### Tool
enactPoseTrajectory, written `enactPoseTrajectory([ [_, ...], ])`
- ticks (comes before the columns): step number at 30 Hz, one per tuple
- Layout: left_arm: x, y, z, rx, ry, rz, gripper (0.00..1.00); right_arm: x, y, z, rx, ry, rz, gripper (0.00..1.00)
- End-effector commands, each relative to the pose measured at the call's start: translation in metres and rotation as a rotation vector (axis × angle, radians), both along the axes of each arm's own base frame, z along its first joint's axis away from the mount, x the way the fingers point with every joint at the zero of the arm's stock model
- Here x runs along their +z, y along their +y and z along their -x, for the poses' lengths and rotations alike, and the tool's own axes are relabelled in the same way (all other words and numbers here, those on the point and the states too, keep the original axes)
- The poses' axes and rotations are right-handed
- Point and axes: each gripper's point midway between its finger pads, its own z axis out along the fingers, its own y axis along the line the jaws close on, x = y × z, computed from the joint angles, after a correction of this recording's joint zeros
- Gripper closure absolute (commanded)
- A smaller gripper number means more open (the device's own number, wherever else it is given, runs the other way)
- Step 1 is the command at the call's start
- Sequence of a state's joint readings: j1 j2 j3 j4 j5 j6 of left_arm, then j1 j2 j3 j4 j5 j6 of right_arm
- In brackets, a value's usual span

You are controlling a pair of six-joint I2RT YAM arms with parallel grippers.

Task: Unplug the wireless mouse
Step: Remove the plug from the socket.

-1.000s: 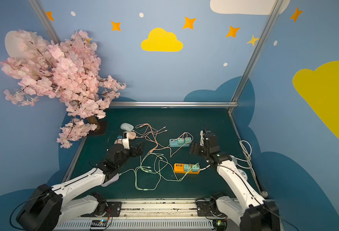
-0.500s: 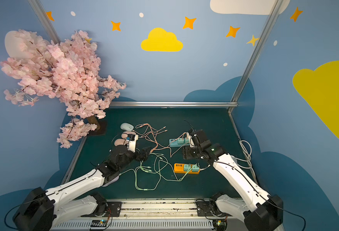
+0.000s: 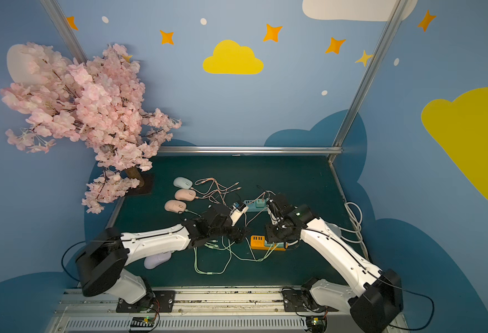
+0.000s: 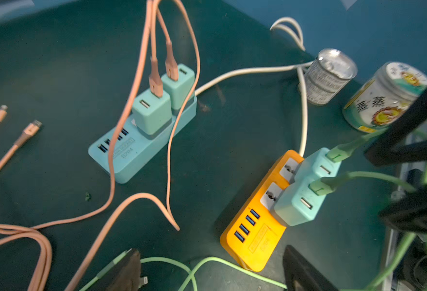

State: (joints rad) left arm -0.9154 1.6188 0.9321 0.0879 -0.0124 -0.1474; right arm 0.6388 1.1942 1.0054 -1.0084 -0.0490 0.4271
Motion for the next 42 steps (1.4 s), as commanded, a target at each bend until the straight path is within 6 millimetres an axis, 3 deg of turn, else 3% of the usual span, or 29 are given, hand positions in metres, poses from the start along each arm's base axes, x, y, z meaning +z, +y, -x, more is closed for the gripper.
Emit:
enactPoseTrajectory([
  [1,-0.029,0.008,0.003,0.010,0.080,-0.133,0.17,-0.004,0.009,-0.009,-0.017,-0.014,-0.020,0.48],
  [6,-0.051,-0.001,0.003,-0.005,0.157,-0.182,0.16,-0.016,0.009,-0.015,-0.046,0.010,0.018,0.39],
  [12,-0.063,-0.006,0.003,-0.011,0.206,-0.217,0.16,-0.029,-0.002,-0.017,-0.118,0.034,0.095,0.38],
  [22,-0.080,-0.010,0.006,-0.026,0.273,-0.259,0.14,-0.039,0.001,-0.012,-0.149,0.071,0.080,0.44],
  [36,-0.085,-0.010,0.009,-0.026,0.314,-0.281,0.15,-0.056,-0.002,-0.006,-0.188,0.116,0.128,0.46],
  [42,-0.087,-0.010,0.010,-0.025,0.322,-0.287,0.15,-0.061,-0.002,-0.006,-0.199,0.119,0.156,0.54],
])
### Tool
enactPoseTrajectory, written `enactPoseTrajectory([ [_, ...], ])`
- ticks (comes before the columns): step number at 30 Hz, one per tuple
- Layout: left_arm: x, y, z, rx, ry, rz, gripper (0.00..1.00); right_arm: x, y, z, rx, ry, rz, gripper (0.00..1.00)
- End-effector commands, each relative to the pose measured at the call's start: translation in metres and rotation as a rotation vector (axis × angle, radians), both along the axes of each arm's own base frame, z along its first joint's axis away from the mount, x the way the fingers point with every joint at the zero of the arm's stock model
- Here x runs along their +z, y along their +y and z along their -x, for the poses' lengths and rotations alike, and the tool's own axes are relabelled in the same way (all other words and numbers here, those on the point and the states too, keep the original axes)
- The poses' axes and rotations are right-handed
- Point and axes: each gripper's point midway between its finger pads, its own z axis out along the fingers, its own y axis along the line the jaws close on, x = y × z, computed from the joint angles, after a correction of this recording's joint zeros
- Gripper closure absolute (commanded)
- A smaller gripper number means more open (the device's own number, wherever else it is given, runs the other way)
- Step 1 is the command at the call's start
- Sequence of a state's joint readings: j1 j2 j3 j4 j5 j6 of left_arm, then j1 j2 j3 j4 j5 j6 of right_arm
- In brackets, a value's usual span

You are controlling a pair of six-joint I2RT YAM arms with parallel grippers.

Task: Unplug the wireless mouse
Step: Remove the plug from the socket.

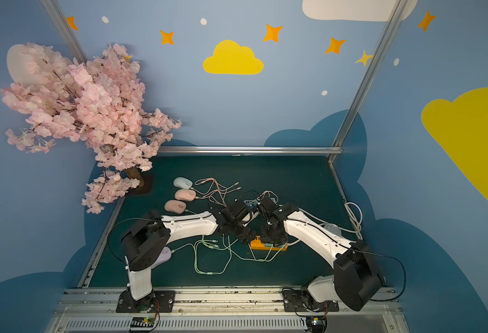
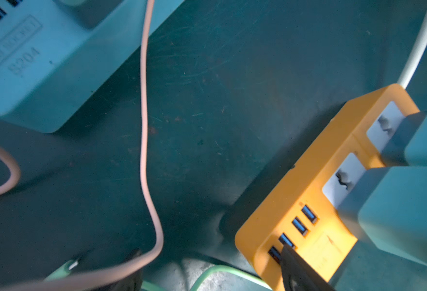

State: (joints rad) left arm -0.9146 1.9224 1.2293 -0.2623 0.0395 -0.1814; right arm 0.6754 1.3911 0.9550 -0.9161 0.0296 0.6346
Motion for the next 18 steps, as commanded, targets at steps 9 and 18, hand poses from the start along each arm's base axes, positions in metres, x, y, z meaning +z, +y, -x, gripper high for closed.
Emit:
enactPoseTrajectory([
  [9,-0.016,0.005,0.010,-0.008,0.062,-0.050,0.15,0.003,-0.003,0.000,-0.029,-0.021,0.058,0.71],
  [18,-0.016,0.004,0.012,-0.009,0.064,-0.052,0.15,0.028,-0.007,-0.006,-0.048,-0.103,0.052,0.73],
])
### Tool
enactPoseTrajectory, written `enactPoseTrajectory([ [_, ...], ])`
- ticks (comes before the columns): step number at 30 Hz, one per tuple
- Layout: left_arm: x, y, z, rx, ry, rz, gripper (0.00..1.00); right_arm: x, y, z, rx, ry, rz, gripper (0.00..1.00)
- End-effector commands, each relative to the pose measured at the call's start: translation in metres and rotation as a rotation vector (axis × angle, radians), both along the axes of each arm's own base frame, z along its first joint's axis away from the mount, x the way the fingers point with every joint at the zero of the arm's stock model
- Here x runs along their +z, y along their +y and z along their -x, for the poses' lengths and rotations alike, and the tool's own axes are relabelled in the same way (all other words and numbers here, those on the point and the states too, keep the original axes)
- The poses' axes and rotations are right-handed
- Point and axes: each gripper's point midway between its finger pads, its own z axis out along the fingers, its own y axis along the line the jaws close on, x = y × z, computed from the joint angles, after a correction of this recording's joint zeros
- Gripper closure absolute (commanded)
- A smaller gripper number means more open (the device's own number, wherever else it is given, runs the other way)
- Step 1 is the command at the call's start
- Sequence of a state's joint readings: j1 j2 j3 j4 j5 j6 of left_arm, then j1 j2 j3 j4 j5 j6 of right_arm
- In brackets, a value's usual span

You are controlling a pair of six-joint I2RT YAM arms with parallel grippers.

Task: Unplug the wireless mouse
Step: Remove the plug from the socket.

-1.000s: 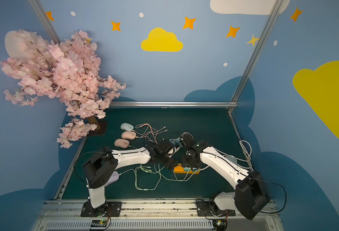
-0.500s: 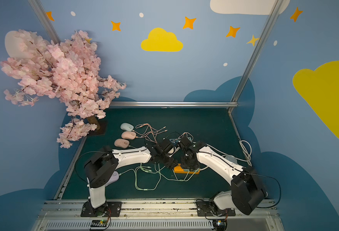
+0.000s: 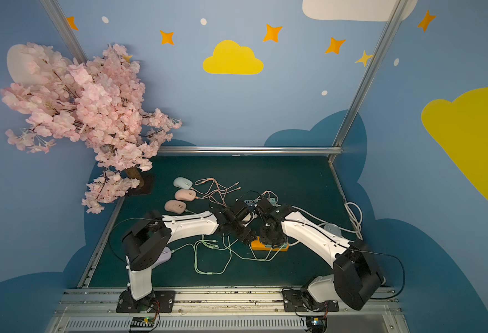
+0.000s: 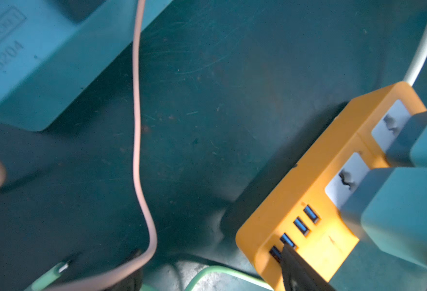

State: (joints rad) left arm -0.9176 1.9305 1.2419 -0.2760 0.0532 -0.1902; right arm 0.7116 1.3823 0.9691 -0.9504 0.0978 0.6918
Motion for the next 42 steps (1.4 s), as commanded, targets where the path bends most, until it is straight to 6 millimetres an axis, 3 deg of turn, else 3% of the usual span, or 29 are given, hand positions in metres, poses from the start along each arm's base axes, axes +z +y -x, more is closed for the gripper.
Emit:
enactPoseTrajectory([
  [1,-0.016,0.006,0.009,-0.008,0.045,-0.054,0.15,0.025,-0.003,-0.008,-0.018,-0.076,-0.002,0.73],
  [12,-0.014,0.007,0.007,0.011,0.031,-0.061,0.14,0.030,-0.001,-0.015,-0.015,-0.112,-0.008,0.78],
  [17,0.010,0.016,0.002,0.061,-0.050,-0.023,0.06,0.021,0.003,-0.028,-0.010,-0.112,0.039,0.80],
  [22,0.048,0.027,-0.005,0.125,-0.178,0.080,0.02,0.014,0.002,-0.042,-0.004,-0.121,0.099,0.81],
  [25,0.057,0.034,-0.007,0.147,-0.221,0.112,0.02,0.014,0.006,-0.053,0.012,-0.130,0.108,0.81],
  [33,0.046,0.039,-0.015,0.160,-0.235,0.028,0.02,0.023,0.018,-0.080,0.100,-0.148,0.140,0.83],
  [37,0.037,0.041,-0.020,0.149,-0.240,-0.024,0.06,0.016,0.018,-0.079,0.121,-0.132,0.149,0.84],
  [42,0.033,0.041,-0.023,0.141,-0.223,-0.017,0.31,0.006,0.022,-0.075,0.124,-0.110,0.115,0.84],
])
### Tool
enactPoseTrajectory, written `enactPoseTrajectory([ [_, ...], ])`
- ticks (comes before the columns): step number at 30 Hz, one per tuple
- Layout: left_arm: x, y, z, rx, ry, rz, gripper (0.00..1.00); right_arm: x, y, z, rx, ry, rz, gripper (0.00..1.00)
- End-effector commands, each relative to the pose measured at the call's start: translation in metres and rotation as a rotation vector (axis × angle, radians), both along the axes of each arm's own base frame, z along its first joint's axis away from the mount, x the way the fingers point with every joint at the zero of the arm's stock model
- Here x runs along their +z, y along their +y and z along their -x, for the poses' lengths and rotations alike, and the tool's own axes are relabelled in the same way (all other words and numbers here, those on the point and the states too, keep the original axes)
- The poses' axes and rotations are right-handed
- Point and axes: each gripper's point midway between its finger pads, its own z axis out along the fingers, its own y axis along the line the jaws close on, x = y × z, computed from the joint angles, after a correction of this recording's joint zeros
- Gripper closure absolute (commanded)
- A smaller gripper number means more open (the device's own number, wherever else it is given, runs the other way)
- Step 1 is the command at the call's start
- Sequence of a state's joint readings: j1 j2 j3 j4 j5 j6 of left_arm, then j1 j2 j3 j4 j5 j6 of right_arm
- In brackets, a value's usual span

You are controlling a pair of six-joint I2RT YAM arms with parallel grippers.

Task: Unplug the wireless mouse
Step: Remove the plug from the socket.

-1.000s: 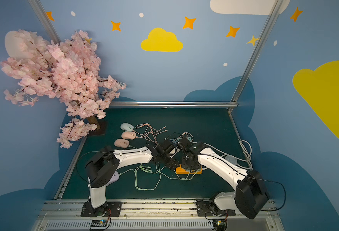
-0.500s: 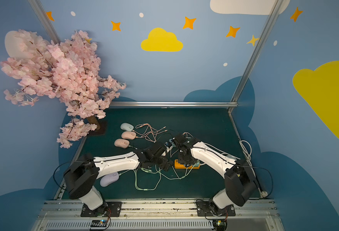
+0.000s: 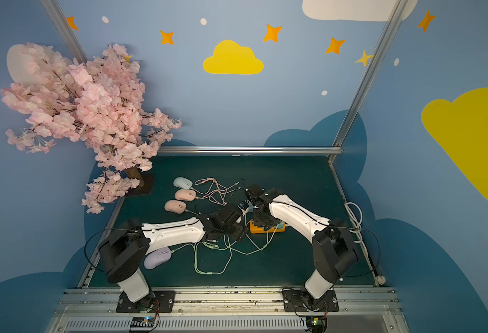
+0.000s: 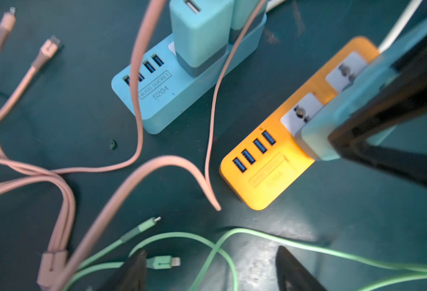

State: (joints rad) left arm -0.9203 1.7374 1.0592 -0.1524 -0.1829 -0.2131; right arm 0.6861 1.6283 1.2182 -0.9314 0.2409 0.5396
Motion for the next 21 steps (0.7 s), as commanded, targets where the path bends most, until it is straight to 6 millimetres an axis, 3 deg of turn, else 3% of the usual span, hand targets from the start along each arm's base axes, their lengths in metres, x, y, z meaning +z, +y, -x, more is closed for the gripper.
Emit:
enactPoseTrajectory([
  [1,-0.001,0.001,-0.006,-0.003,0.011,-0.003,0.32,-0.004,0.003,-0.001,0.019,0.002,-0.010,0.84],
  [10,-0.026,-0.016,-0.011,-0.014,0.143,0.016,0.19,-0.010,0.011,0.004,0.025,0.029,-0.057,0.85],
  [21,-0.050,-0.016,-0.013,-0.012,0.256,-0.004,0.18,-0.012,0.012,0.009,0.025,0.041,-0.087,0.85],
])
